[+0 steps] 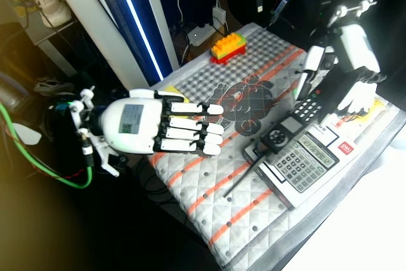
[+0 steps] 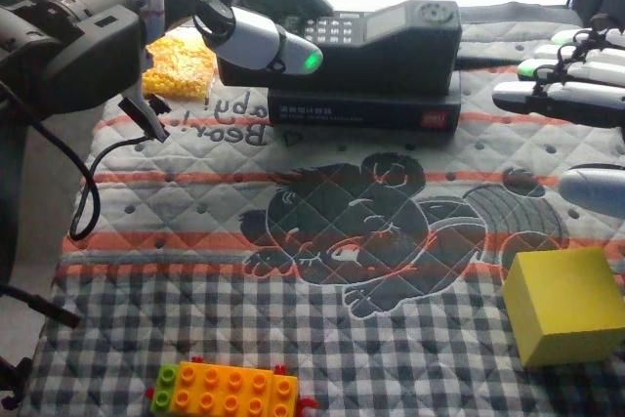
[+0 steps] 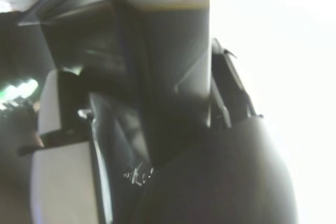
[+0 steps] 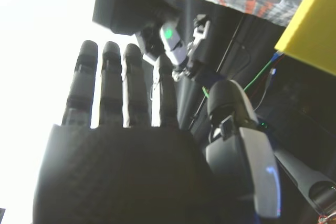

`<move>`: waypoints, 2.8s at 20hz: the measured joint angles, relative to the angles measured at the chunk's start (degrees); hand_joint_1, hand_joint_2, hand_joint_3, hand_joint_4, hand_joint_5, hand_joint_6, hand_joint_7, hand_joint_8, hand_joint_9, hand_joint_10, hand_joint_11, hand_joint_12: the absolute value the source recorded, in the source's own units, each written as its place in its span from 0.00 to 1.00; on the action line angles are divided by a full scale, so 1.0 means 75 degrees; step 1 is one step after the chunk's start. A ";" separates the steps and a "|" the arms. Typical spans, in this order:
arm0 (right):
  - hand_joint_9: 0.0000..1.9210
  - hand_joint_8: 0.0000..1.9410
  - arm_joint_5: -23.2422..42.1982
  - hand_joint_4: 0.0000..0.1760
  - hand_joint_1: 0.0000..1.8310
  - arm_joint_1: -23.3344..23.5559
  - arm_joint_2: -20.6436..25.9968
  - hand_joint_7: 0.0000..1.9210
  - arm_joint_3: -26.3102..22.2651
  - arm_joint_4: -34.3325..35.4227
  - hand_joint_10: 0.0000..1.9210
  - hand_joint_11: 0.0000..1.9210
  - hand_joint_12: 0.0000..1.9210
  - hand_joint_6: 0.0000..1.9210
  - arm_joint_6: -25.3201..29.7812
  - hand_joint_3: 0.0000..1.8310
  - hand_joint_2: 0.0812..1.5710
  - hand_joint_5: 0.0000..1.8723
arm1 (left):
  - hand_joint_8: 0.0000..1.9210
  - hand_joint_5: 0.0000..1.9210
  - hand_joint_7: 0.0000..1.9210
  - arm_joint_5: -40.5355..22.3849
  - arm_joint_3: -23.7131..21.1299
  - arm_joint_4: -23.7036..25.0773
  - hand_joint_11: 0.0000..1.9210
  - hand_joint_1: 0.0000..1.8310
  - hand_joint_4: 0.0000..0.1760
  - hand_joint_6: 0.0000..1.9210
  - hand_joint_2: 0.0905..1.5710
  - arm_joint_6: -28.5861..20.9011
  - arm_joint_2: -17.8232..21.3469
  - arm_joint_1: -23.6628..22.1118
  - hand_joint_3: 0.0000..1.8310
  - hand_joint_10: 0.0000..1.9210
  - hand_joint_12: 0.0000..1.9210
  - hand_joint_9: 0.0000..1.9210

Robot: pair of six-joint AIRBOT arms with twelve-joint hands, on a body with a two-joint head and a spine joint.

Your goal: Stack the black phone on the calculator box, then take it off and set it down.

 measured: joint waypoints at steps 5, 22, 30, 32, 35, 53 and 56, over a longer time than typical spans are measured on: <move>0.10 0.00 0.0020 0.78 0.00 0.0085 -0.0087 0.12 0.0003 -0.0029 0.00 0.00 0.14 0.00 0.0012 0.00 0.86 0.11 | 0.00 0.15 0.19 -0.0306 -0.0012 -0.0248 0.00 0.49 0.98 0.00 0.52 -0.0009 0.0009 0.0131 0.00 0.01 0.42 0.18; 0.13 0.00 -0.0857 0.92 0.31 0.1979 -0.1049 0.13 0.0962 -0.0023 0.00 0.01 0.31 0.00 0.0041 0.00 0.60 0.12 | 0.00 0.01 0.00 -0.2719 -0.3640 -0.0673 0.00 0.32 0.97 0.00 0.58 -0.0029 0.3835 0.2189 0.00 0.00 0.00 0.00; 0.16 0.00 -0.1839 1.00 0.32 0.3130 -0.1865 0.13 0.1655 -0.0154 0.01 0.00 0.56 0.00 -0.0032 0.00 0.57 0.10 | 0.00 0.00 0.00 -0.3308 -0.4468 -0.1166 0.00 0.42 1.00 0.00 0.56 0.0833 0.4406 0.2865 0.00 0.00 0.00 0.00; 0.33 0.00 -0.2314 1.00 0.34 0.3453 -0.2314 0.16 0.2090 -0.0131 0.06 0.14 0.74 0.00 -0.0041 0.00 0.56 0.10 | 0.00 0.00 0.00 -0.3418 -0.4476 -0.1285 0.00 0.39 1.00 0.00 0.57 0.0833 0.4406 0.2970 0.00 0.00 0.00 0.00; 0.37 0.00 -0.3002 0.93 0.41 0.3672 -0.2783 0.19 0.2562 -0.0119 0.09 0.28 0.68 0.00 -0.0041 0.00 0.57 0.14 | 0.00 0.01 0.00 -0.3448 -0.4482 -0.1309 0.00 0.40 1.00 0.00 0.58 0.0833 0.4395 0.3045 0.00 0.00 0.00 0.00; 0.59 0.36 -0.3791 0.12 0.68 0.3882 -0.3025 0.60 0.2940 -0.0047 0.27 0.44 0.61 0.47 -0.0020 0.00 0.66 0.56 | 0.00 0.01 0.00 -0.3398 -0.4479 -0.1498 0.00 0.42 1.00 0.00 0.59 0.0836 0.4246 0.3264 0.00 0.00 0.00 0.00; 0.65 0.32 -0.3666 0.00 0.68 0.3882 -0.2789 0.63 0.2556 -0.0216 0.28 0.52 0.65 0.54 -0.0047 0.00 0.66 0.52 | 0.00 0.02 0.00 -0.3389 -0.4482 -0.1513 0.00 0.38 1.00 0.00 0.61 0.0836 0.4246 0.3311 0.01 0.00 0.00 0.00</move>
